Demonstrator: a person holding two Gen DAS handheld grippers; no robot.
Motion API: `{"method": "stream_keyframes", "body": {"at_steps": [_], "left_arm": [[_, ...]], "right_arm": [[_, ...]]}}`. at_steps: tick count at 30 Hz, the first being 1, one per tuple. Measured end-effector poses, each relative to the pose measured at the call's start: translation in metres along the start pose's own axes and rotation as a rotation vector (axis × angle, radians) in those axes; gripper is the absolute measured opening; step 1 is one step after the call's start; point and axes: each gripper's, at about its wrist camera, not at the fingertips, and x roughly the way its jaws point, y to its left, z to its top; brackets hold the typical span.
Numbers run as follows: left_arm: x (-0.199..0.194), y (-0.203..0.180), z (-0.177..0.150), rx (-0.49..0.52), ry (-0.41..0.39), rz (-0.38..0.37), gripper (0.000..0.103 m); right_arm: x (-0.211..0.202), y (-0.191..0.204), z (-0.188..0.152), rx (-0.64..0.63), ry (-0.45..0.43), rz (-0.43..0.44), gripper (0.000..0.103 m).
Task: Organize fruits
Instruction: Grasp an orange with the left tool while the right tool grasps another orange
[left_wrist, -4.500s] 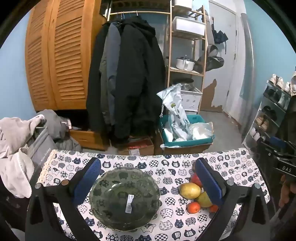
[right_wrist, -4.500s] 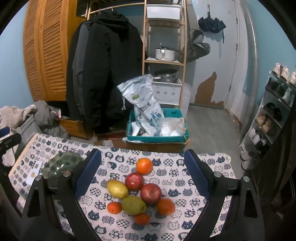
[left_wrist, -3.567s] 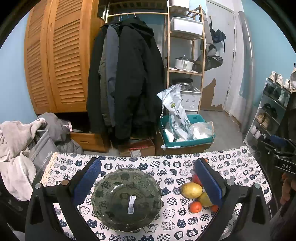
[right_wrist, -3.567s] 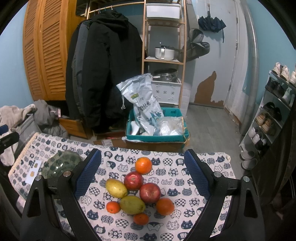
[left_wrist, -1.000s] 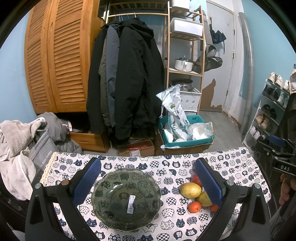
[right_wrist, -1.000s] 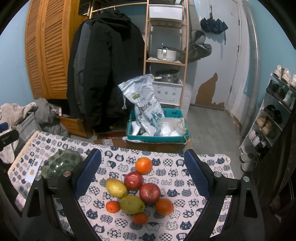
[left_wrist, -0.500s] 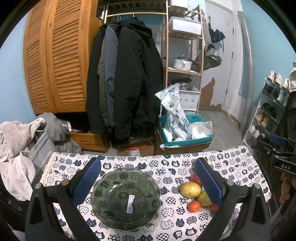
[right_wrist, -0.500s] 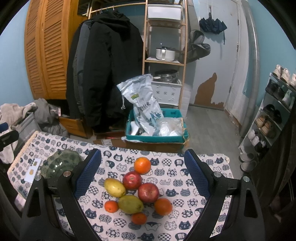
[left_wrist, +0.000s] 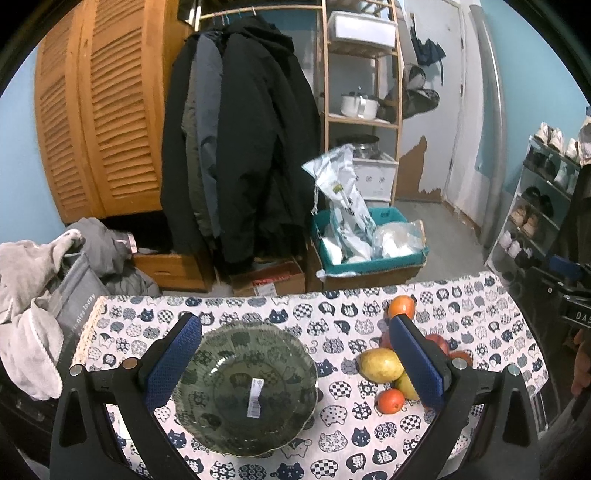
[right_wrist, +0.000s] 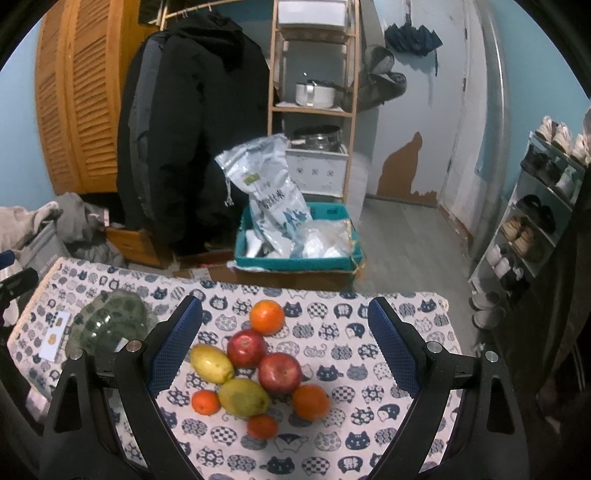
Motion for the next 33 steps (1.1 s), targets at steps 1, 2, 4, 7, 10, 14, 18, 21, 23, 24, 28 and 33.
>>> {"method": "stream_keyframes", "body": {"at_steps": [1, 2, 4, 7, 10, 14, 18, 21, 23, 24, 28, 33], "left_arm": [[0.003, -0.002, -0.001, 0.002, 0.010, -0.004, 0.102], [0.007, -0.004, -0.002, 0.004, 0.022, -0.012, 0.102], [0.012, -0.008, -0.005, 0.005, 0.039, -0.022, 0.102], [0.022, -0.014, -0.009, 0.014, 0.068, -0.035, 0.102], [0.033, -0.019, -0.015, 0.021, 0.101, -0.045, 0.102], [0.052, -0.028, -0.026, 0.033, 0.161, -0.058, 0.102], [0.069, -0.038, -0.036, 0.035, 0.226, -0.077, 0.102], [0.084, -0.046, -0.045, 0.039, 0.272, -0.089, 0.102], [0.093, -0.052, -0.049, 0.050, 0.292, -0.087, 0.102], [0.099, -0.056, -0.053, 0.056, 0.309, -0.091, 0.102], [0.114, -0.067, -0.062, 0.067, 0.361, -0.107, 0.102], [0.131, -0.080, -0.079, 0.090, 0.428, -0.126, 0.102]], "right_arm": [[0.002, -0.001, -0.002, 0.001, 0.009, -0.006, 0.089], [0.005, -0.003, -0.004, 0.002, 0.018, -0.010, 0.089], [0.010, -0.005, -0.008, 0.002, 0.041, -0.017, 0.089], [0.018, -0.010, -0.015, 0.002, 0.073, -0.018, 0.089], [0.028, -0.013, -0.023, 0.001, 0.109, -0.022, 0.089], [0.041, -0.019, -0.036, 0.008, 0.160, -0.019, 0.089], [0.055, -0.025, -0.051, 0.027, 0.214, -0.011, 0.089], [0.064, -0.029, -0.061, 0.031, 0.253, -0.014, 0.089], [0.070, -0.031, -0.068, 0.031, 0.277, -0.015, 0.089], [0.074, -0.031, -0.071, 0.032, 0.289, -0.016, 0.089], [0.091, -0.037, -0.088, 0.039, 0.357, -0.012, 0.089], [0.109, -0.044, -0.109, 0.050, 0.421, -0.007, 0.089]]}}
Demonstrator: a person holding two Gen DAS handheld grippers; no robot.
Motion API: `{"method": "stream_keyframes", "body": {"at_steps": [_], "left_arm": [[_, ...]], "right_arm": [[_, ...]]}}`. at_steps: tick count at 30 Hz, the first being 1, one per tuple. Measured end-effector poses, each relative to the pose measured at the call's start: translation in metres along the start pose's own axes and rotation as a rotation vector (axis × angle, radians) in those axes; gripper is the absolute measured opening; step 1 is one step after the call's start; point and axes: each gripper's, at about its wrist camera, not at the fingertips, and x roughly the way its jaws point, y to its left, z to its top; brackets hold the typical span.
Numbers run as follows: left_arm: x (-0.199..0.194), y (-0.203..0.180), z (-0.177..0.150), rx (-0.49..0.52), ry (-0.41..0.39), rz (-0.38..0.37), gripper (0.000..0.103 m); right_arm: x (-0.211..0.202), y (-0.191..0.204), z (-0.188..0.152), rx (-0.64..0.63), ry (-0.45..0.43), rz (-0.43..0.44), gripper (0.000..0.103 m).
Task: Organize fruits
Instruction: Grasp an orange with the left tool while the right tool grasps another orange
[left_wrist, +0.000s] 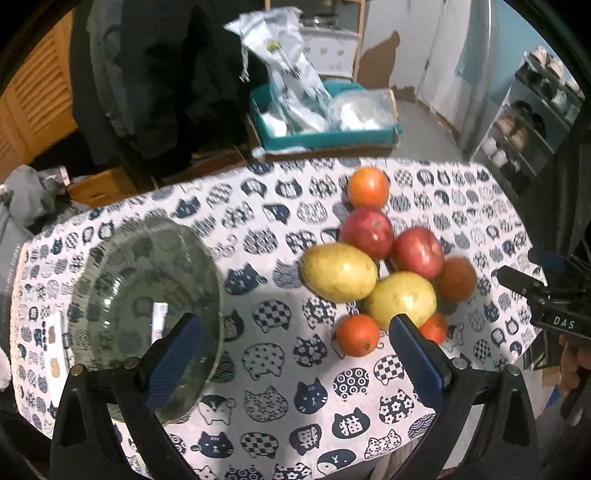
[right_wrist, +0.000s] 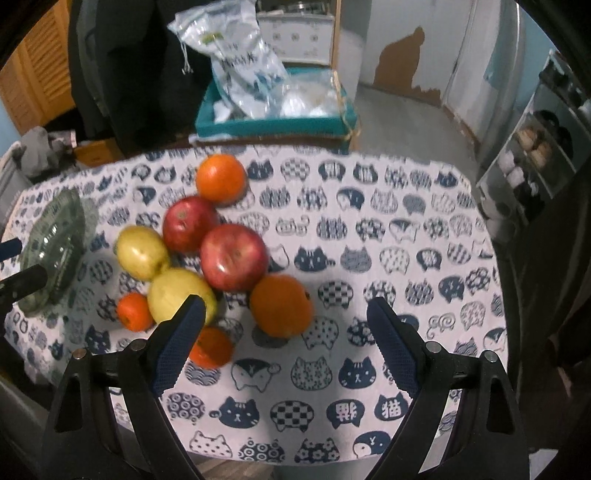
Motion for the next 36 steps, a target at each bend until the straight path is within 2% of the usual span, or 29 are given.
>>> {"method": "stream_keyframes", "body": {"at_steps": [14, 19, 22, 30, 36], "left_arm": [[0.064, -0.032, -0.020, 0.081, 0.157, -0.018, 0.094], [0.077, -0.038, -0.022, 0.097, 0.178, -0.021, 0.094], [0.085, -0.040, -0.023, 0.106, 0.198, -0.026, 0.086], [0.105, -0.038, -0.023, 0.066, 0.242, -0.085, 0.082], [0.109, -0.043, -0.024, 0.077, 0.240, -0.106, 0.073]], "right_arm": [[0.041, -0.005, -0.017, -0.011, 0.115, -0.003, 0.089], [0.055, -0.009, -0.019, -0.005, 0.144, 0.003, 0.089], [0.063, -0.010, -0.019, -0.006, 0.159, 0.008, 0.089], [0.085, -0.009, -0.014, -0.020, 0.182, 0.025, 0.089], [0.106, -0.008, -0.012, -0.031, 0.213, 0.038, 0.088]]}}
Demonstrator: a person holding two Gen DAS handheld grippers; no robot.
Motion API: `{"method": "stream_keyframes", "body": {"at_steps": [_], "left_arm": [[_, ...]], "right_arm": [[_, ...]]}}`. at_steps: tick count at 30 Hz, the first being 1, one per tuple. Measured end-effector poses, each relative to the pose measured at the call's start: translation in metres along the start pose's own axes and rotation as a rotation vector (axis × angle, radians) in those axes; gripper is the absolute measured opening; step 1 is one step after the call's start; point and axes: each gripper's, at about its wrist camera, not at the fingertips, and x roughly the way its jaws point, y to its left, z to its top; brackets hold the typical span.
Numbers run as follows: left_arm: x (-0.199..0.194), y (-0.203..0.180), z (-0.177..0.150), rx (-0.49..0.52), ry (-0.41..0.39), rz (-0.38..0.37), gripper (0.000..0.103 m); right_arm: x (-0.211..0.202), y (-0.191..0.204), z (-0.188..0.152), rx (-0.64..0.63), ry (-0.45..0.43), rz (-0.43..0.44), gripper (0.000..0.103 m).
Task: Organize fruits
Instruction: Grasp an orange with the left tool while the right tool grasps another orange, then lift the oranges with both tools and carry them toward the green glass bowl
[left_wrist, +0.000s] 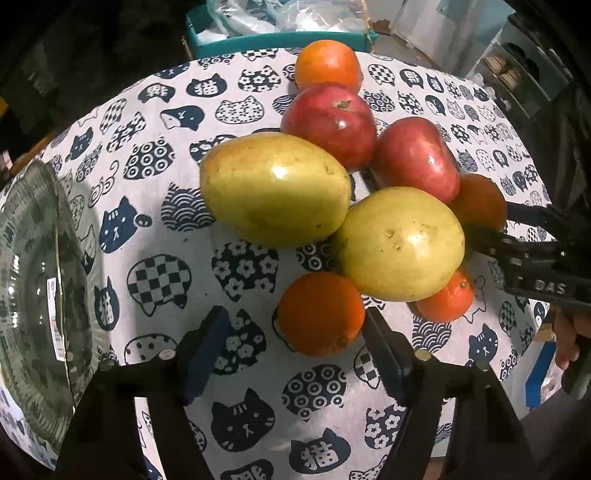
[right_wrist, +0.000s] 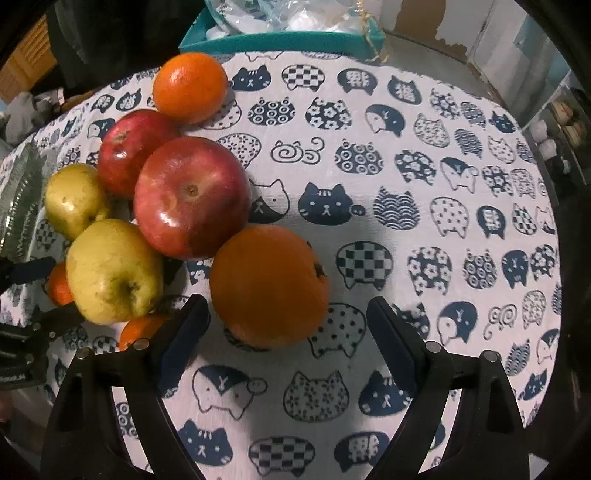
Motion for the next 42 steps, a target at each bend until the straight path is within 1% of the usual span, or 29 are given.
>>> {"method": "stream_keyframes", "body": {"at_steps": [2, 4, 6, 7, 8, 9, 10, 11, 17, 22, 27, 29, 35, 36, 39, 42], "left_arm": [[0.000, 0.001, 0.001, -0.002, -0.003, -0.007, 0.069], [0.001, -0.001, 0.002, -0.001, -0.004, -0.018, 0.065], [0.001, -0.001, 0.003, 0.000, -0.004, -0.036, 0.060], [0.004, -0.003, 0.005, -0.001, -0.001, -0.049, 0.054], [0.005, -0.003, 0.006, -0.005, 0.003, -0.064, 0.048], [0.005, -0.004, 0.006, -0.007, 0.008, -0.080, 0.046], [0.005, -0.005, 0.005, -0.005, 0.006, -0.076, 0.046], [0.005, -0.006, 0.005, 0.002, 0.004, -0.071, 0.045], [-0.002, -0.008, 0.001, 0.024, -0.016, -0.047, 0.044], [-0.020, -0.007, -0.003, 0.036, -0.060, -0.030, 0.044], [-0.043, -0.004, -0.003, 0.025, -0.117, -0.023, 0.044], [-0.053, -0.001, -0.002, 0.018, -0.143, -0.018, 0.044], [-0.089, 0.009, -0.002, 0.000, -0.232, 0.020, 0.044], [-0.095, 0.011, -0.001, -0.006, -0.244, 0.022, 0.044], [-0.114, 0.017, -0.002, -0.026, -0.279, 0.020, 0.044], [-0.131, 0.023, -0.004, -0.039, -0.313, 0.025, 0.044]], "right_arm": [[0.007, 0.000, 0.002, -0.001, 0.012, 0.003, 0.082], [0.012, 0.001, 0.004, 0.002, 0.022, 0.011, 0.079], [0.017, 0.000, 0.006, 0.005, 0.026, 0.019, 0.075], [0.018, 0.000, 0.006, 0.005, 0.027, 0.021, 0.073], [0.019, 0.000, 0.007, 0.005, 0.027, 0.021, 0.069], [0.021, 0.000, 0.008, 0.004, 0.023, 0.021, 0.067], [0.022, 0.002, 0.009, 0.003, 0.017, 0.029, 0.060], [0.021, 0.002, 0.009, 0.002, 0.012, 0.034, 0.060], [0.020, 0.007, 0.008, -0.009, -0.001, -0.004, 0.058], [0.004, 0.001, 0.000, 0.025, -0.024, -0.015, 0.057], [-0.021, -0.001, 0.002, 0.044, -0.092, -0.024, 0.057], [-0.036, 0.004, 0.002, 0.045, -0.128, -0.028, 0.057], [-0.073, 0.012, 0.001, 0.035, -0.220, -0.022, 0.057], [-0.083, 0.008, -0.004, 0.029, -0.236, -0.020, 0.057], [-0.105, 0.013, 0.001, 0.018, -0.289, -0.013, 0.057], [-0.118, 0.022, 0.006, 0.014, -0.333, 0.002, 0.057]]}}
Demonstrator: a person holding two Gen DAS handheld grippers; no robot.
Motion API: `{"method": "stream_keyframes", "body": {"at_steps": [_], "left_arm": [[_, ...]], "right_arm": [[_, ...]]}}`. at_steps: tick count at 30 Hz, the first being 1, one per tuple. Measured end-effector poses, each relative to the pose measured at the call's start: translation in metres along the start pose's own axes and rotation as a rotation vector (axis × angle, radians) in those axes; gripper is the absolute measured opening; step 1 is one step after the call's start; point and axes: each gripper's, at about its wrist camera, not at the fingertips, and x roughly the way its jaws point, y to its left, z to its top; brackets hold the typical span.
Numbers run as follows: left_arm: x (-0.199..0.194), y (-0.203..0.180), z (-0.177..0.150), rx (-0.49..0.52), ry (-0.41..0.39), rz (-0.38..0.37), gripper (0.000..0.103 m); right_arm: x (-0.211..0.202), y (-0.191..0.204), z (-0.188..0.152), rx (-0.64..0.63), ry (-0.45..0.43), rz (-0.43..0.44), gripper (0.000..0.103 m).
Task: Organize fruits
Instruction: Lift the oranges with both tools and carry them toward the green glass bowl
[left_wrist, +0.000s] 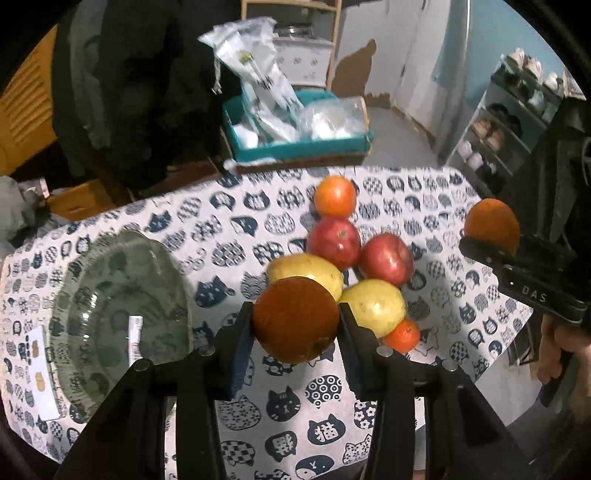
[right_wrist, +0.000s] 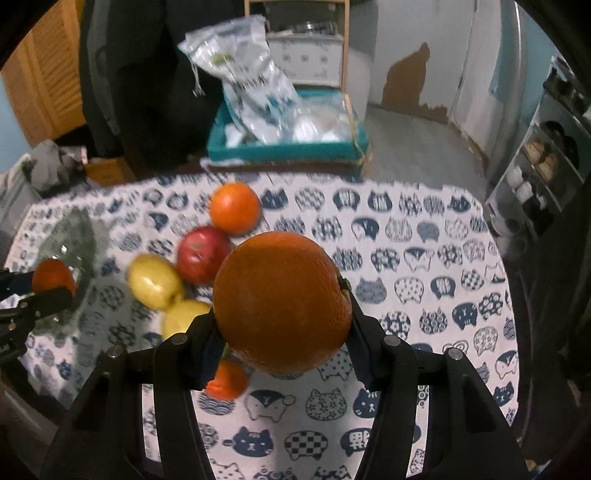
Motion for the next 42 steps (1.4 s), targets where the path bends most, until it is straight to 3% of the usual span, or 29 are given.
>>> {"method": "stream_keyframes", "body": {"at_steps": [25, 42], "left_arm": [[-0.096, 0.045, 0.012, -0.062, -0.220, 0.071, 0.044], [-0.114, 0.110, 0.005, -0.162, -0.251, 0.152, 0.044]], "right_arm": [[-0.086, 0.063, 0.042, -0.081, -0.225, 0.117, 0.057], [-0.077, 0.144, 0.075, -0.159, -0.217, 0.220, 0.057]]}}
